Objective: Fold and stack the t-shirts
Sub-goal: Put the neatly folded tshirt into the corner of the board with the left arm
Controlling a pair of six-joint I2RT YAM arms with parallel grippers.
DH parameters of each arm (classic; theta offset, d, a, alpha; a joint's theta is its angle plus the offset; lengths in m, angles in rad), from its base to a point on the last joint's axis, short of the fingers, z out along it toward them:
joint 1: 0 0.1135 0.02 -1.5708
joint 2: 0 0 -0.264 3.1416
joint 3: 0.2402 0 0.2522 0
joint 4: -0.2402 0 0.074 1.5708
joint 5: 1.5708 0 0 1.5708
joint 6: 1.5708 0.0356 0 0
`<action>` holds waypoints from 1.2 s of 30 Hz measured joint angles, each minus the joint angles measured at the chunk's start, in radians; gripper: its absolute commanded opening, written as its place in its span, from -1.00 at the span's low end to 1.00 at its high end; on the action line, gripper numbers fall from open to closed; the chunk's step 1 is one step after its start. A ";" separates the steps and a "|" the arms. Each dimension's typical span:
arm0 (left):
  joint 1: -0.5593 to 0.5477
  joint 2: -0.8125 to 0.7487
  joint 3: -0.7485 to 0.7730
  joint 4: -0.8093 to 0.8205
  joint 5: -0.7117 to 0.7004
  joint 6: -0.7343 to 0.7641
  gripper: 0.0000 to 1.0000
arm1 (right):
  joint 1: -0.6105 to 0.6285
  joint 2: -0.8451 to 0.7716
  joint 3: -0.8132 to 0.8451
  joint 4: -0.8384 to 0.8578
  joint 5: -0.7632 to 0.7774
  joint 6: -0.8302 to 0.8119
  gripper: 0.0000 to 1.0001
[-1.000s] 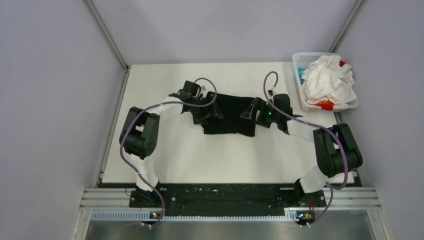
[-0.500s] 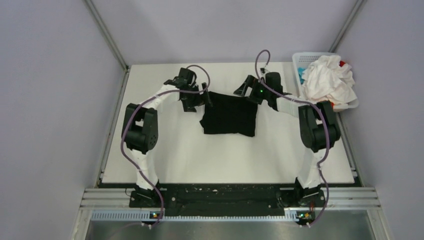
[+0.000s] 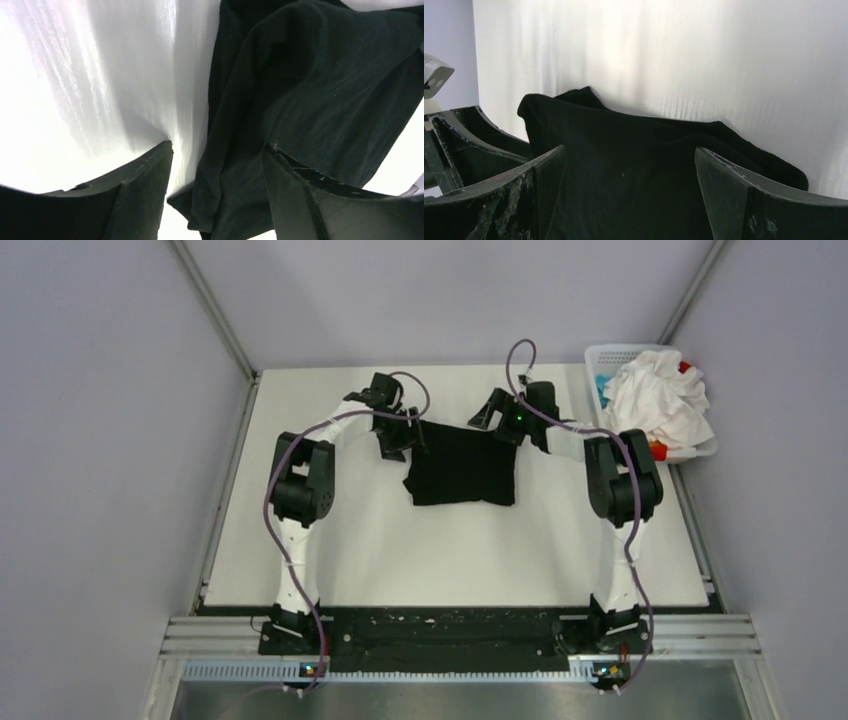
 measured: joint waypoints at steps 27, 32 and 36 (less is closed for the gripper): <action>0.028 0.087 0.186 -0.152 -0.470 0.109 -1.00 | -0.007 -0.977 -0.683 -0.198 0.400 -0.136 0.97; 0.217 0.089 0.266 -0.174 -0.520 0.241 -1.00 | -0.007 -1.033 -0.727 -0.197 0.445 -0.140 0.97; 0.348 0.144 0.441 -0.171 -0.529 0.354 -1.00 | -0.007 -1.043 -0.740 -0.180 0.480 -0.143 0.97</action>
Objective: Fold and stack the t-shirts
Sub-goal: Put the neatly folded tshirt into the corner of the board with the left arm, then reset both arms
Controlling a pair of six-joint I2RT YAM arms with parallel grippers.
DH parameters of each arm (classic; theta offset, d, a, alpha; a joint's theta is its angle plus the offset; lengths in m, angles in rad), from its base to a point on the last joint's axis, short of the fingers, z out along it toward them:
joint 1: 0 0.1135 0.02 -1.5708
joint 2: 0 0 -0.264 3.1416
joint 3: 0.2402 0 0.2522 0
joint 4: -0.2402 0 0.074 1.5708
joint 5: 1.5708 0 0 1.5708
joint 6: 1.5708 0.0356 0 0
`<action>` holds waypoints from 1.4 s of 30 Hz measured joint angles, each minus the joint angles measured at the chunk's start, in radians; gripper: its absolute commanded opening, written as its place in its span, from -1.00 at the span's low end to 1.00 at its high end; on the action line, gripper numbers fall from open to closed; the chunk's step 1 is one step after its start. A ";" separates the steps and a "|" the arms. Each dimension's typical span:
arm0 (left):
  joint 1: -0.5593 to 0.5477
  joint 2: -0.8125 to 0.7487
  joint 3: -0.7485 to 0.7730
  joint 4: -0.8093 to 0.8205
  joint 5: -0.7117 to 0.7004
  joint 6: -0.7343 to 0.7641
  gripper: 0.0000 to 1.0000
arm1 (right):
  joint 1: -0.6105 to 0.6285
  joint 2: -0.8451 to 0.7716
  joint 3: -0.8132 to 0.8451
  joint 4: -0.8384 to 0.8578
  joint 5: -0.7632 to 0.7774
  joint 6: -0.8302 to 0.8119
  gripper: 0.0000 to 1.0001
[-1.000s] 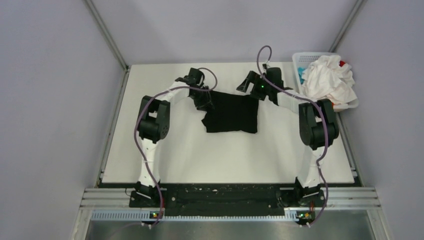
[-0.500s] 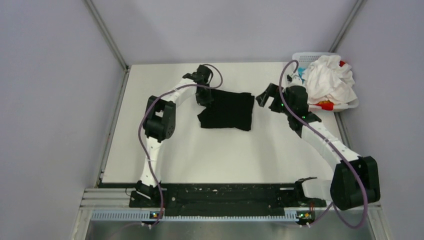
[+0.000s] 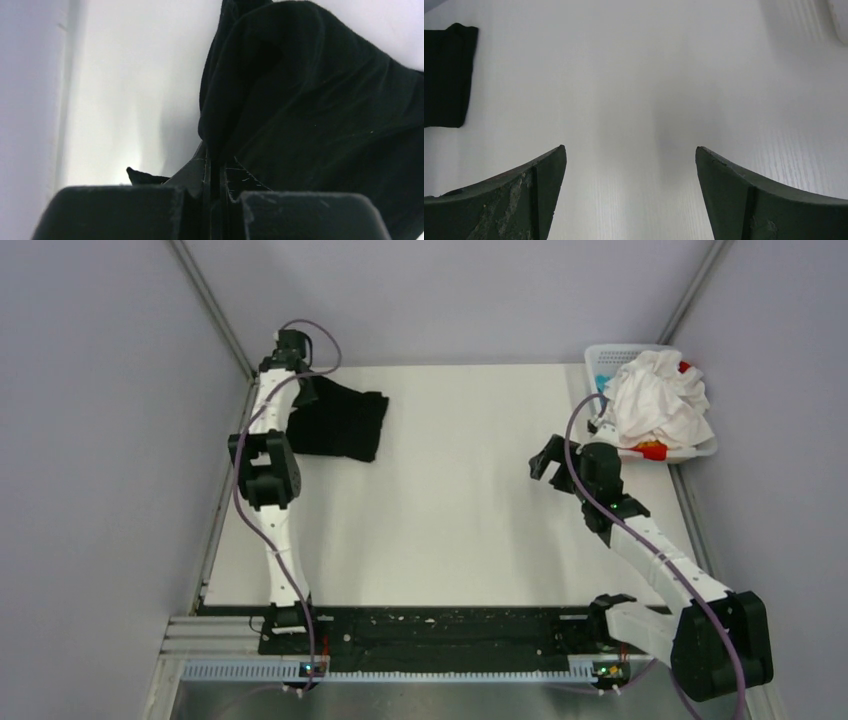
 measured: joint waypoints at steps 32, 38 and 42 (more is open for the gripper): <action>0.141 -0.633 -0.542 0.387 0.071 -0.122 0.98 | 0.000 -0.174 -0.006 -0.180 0.142 -0.005 0.97; 0.060 -1.207 -1.165 0.561 0.143 -0.230 0.98 | 0.000 -0.348 -0.082 -0.221 0.211 -0.002 0.98; 0.035 -1.466 -1.487 0.554 0.161 -0.270 0.97 | 0.000 -0.460 -0.162 -0.249 0.274 -0.005 0.97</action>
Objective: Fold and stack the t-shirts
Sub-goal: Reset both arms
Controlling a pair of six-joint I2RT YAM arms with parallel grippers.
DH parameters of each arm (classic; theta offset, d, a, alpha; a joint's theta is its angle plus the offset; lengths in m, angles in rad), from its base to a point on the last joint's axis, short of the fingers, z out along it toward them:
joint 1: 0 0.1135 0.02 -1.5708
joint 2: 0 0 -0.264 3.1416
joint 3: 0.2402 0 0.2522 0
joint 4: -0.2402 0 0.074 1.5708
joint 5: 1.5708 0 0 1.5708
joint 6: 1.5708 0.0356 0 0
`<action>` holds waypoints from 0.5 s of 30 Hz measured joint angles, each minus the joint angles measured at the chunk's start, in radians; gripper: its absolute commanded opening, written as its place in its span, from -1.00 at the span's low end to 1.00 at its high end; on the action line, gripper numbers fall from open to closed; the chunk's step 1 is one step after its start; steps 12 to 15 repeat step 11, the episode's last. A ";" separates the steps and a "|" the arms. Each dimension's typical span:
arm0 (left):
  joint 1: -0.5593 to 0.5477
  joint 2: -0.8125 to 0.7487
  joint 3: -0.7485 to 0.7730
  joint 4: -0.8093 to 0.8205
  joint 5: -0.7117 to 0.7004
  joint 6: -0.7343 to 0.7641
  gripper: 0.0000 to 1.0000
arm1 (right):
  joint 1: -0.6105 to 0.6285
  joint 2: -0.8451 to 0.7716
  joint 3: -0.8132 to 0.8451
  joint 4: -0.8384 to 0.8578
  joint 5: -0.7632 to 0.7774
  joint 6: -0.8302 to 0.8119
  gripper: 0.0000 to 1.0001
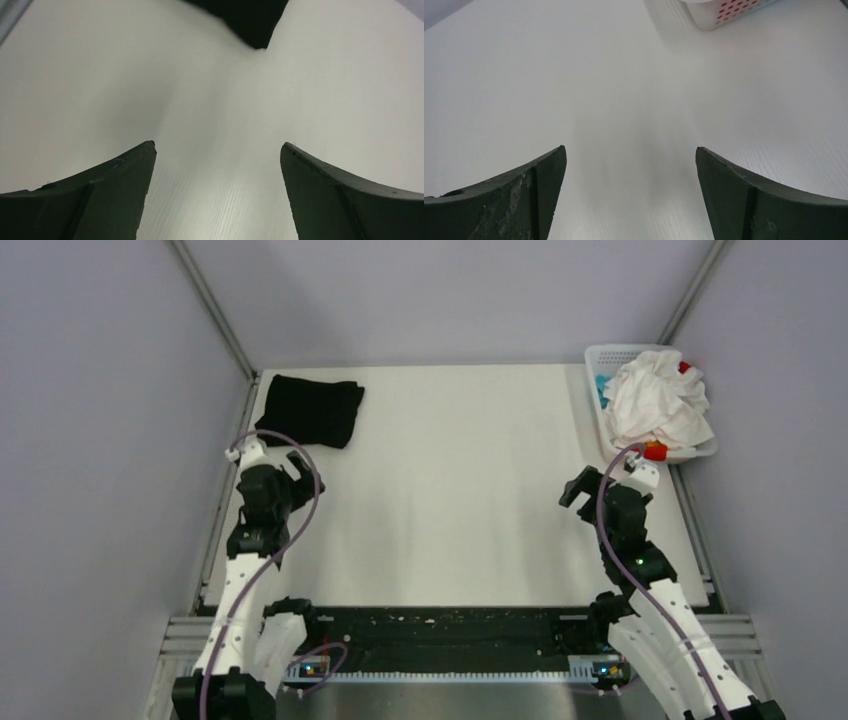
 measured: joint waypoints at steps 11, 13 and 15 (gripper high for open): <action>0.000 -0.258 -0.240 0.042 0.014 -0.041 0.98 | 0.000 -0.040 -0.035 -0.018 0.119 0.000 0.97; 0.000 -0.258 -0.240 0.042 0.014 -0.041 0.98 | 0.000 -0.040 -0.035 -0.018 0.119 0.000 0.97; 0.000 -0.258 -0.240 0.042 0.014 -0.041 0.98 | 0.000 -0.040 -0.035 -0.018 0.119 0.000 0.97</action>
